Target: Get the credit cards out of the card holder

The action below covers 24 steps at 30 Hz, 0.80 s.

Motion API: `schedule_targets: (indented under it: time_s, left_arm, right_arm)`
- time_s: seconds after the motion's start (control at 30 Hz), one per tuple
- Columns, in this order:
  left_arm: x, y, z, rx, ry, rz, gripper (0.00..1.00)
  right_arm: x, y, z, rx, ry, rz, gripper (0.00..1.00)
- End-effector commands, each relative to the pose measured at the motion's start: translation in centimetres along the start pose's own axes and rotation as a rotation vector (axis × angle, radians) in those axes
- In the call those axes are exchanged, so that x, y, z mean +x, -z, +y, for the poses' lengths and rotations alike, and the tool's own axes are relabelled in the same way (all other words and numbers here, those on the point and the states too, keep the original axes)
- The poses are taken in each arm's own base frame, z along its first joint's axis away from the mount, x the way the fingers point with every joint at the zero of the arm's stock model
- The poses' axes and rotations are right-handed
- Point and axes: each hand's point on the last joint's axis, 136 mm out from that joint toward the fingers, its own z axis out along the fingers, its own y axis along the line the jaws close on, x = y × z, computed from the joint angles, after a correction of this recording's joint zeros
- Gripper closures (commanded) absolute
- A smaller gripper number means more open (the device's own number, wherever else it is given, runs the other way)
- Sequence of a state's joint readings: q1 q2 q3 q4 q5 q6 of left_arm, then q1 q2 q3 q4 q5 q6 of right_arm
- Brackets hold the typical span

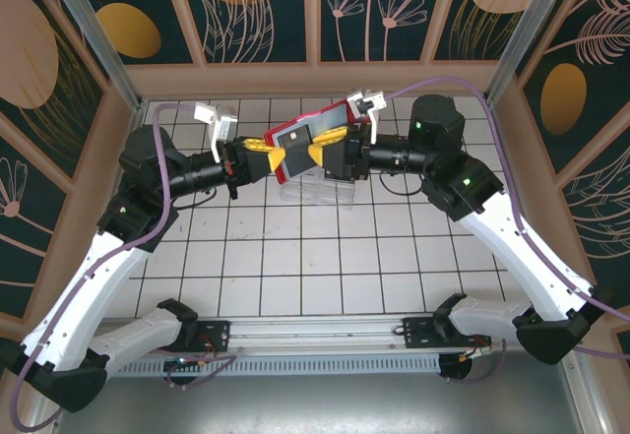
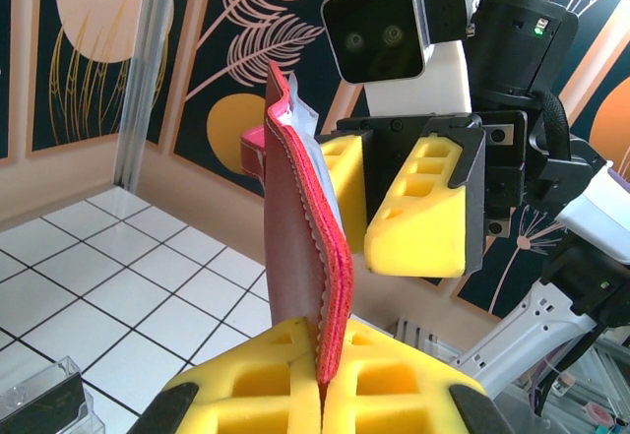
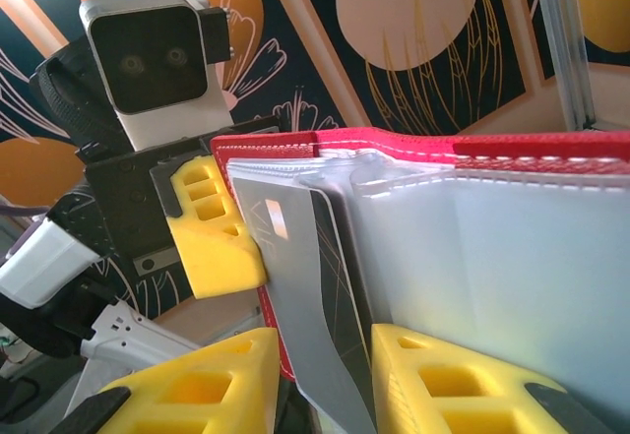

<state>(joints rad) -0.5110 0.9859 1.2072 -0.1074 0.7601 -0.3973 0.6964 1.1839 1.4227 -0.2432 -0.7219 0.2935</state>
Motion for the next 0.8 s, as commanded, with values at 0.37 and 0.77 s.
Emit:
schedule_targets:
  time_s: [0.37, 0.77]
  left_arm:
    - [-1.6, -0.1, -1.4, 0.052, -0.026, -0.026, 1.00]
    - [-1.3, -0.6, 0.2, -0.015, -0.005, 0.002, 1.00]
  right_arm:
    - [1.1, 0.6, 5.0, -0.259, 0.068, 0.062, 0.72]
    - [1.7, 0.1, 5.2, -0.267, 0.071, 0.091, 0.78]
